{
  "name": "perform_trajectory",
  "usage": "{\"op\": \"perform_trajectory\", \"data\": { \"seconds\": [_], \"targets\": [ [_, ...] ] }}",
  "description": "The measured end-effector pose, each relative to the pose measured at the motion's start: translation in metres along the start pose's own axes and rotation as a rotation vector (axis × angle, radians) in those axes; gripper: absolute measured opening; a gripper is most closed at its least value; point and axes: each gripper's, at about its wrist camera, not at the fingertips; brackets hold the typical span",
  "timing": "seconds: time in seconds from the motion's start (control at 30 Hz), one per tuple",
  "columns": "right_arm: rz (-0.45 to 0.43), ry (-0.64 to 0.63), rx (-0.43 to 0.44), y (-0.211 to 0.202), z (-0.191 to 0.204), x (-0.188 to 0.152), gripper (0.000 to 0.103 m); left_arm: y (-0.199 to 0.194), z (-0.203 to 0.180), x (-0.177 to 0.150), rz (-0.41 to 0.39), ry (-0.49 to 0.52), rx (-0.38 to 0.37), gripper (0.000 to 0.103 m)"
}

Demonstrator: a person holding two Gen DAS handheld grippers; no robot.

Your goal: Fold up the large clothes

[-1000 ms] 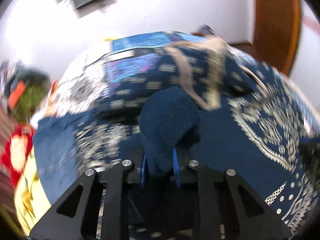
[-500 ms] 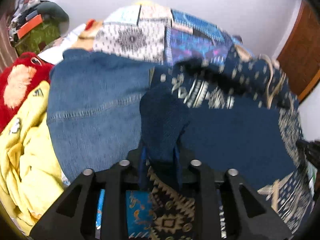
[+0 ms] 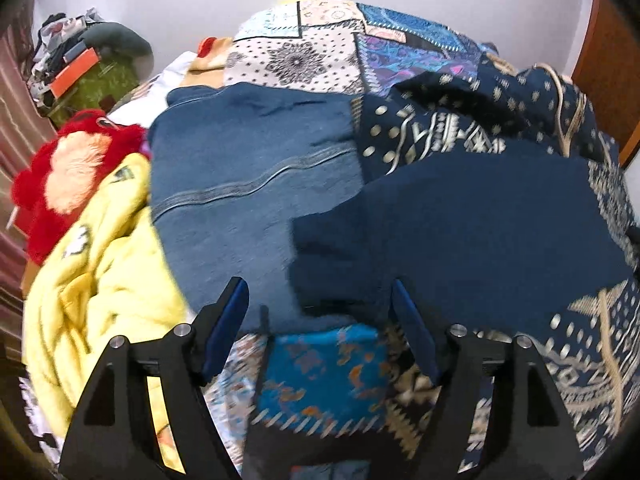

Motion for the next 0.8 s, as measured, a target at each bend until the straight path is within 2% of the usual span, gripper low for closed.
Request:
{"op": "perform_trajectory", "data": {
  "seconds": [0.07, 0.1, 0.13, 0.17, 0.2, 0.23, 0.27, 0.3, 0.37, 0.43, 0.57, 0.7, 0.8],
  "targets": [
    [-0.002, -0.001, -0.029, -0.001, -0.001, -0.003, 0.008, -0.003, 0.003, -0.007, 0.019, 0.020, 0.031, 0.074],
    [0.001, 0.003, -0.052, -0.003, -0.003, -0.005, 0.014, -0.005, 0.004, -0.011, 0.027, 0.033, 0.045, 0.074],
    [0.000, 0.015, -0.061, -0.005, -0.005, -0.010, 0.047, -0.007, 0.005, -0.013, 0.029, 0.040, 0.052, 0.074],
    [0.000, 0.044, -0.129, -0.004, -0.013, -0.012, 0.092, -0.009, 0.007, -0.015, 0.030, 0.045, 0.058, 0.074],
    [0.008, 0.073, -0.179, -0.001, -0.022, -0.013, 0.102, -0.011, 0.008, -0.016, 0.030, 0.048, 0.061, 0.074],
    [0.023, 0.114, -0.159, 0.004, -0.033, -0.015, 0.102, -0.015, 0.008, -0.017, 0.025, 0.047, 0.059, 0.074],
    [0.066, 0.185, -0.061, 0.009, -0.048, -0.018, 0.102, -0.019, 0.008, -0.017, 0.018, 0.043, 0.053, 0.074],
    [0.098, 0.248, 0.002, 0.012, -0.060, -0.020, 0.102, -0.022, 0.007, -0.016, 0.011, 0.041, 0.045, 0.074],
    [0.109, 0.310, 0.059, 0.009, -0.074, -0.022, 0.102, -0.029, 0.002, -0.010, -0.015, 0.040, 0.026, 0.074],
    [0.086, 0.320, 0.052, -0.001, -0.080, -0.020, 0.102, -0.034, -0.007, -0.002, -0.036, 0.044, 0.017, 0.077],
    [0.019, 0.322, 0.099, -0.026, -0.083, -0.007, 0.102, -0.036, -0.031, 0.017, -0.072, 0.073, -0.017, 0.082],
    [-0.036, 0.334, 0.189, -0.044, -0.081, 0.009, 0.102, -0.032, -0.062, 0.030, -0.077, 0.109, -0.058, 0.083],
    [-0.067, 0.330, 0.218, -0.049, -0.073, 0.026, 0.102, -0.026, -0.087, 0.043, -0.076, 0.139, -0.099, 0.084]
  ]
}}
Point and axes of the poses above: each gripper's, at about its wrist camera, not at the fingertips, and y roughly the way its jaws point, z to its left, x to its top, and after that the axes turned 13 degrees about -x, right-handed
